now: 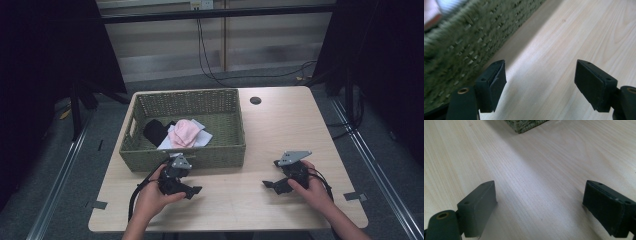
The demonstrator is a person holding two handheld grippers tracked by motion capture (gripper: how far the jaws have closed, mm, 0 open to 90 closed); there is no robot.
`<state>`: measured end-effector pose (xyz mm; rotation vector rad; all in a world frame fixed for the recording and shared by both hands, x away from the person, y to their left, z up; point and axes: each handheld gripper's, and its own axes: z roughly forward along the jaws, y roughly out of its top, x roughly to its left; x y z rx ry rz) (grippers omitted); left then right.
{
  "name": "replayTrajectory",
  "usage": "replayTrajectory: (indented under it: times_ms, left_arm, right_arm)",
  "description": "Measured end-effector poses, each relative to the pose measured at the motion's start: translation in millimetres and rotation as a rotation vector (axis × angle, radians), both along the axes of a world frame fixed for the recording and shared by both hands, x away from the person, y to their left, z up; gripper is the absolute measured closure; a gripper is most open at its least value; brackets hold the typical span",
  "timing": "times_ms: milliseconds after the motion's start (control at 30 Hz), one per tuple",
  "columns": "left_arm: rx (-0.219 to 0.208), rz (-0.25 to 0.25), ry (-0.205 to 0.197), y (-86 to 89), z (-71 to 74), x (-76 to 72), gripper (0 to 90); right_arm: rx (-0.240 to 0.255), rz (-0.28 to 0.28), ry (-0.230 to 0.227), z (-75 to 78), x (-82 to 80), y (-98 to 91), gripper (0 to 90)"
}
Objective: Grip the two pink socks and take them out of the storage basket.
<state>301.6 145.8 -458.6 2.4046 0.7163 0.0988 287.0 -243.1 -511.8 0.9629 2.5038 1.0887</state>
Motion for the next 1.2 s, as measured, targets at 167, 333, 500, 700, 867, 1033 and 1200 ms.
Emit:
replayTrajectory:
  times_ms: [167,333,500,700,867,1033,1200]
  left_arm:
    - [0.012,-0.007,0.014,-2.0,15.0,6.9,25.5]
    - [0.017,-0.013,0.020,-4.3,29.3,13.8,25.5]
    - [0.024,-0.021,0.045,-7.2,40.4,19.7,25.4]
    - [0.019,-0.026,0.058,-10.3,55.6,25.9,25.4]
    - [0.031,-0.035,0.070,-11.8,69.6,31.8,25.4]
    - [0.028,-0.031,0.080,-11.8,80.5,36.1,25.4]
    - [0.030,-0.022,0.070,-11.7,90.9,40.8,25.4]
  right_arm:
    - [-0.002,0.003,-0.001,0.0,0.1,-0.2,10.7]
    - [-0.002,0.002,0.000,0.0,0.0,-0.1,10.8]
    - [0.000,0.000,0.000,0.0,0.0,0.0,10.8]
    - [0.000,0.000,0.000,0.0,0.0,0.0,10.8]
    - [0.000,0.000,0.000,0.0,0.0,0.0,10.8]
    - [0.000,0.000,0.000,0.0,0.0,0.0,10.7]
    - [0.000,0.000,0.000,0.0,0.0,0.0,10.8]
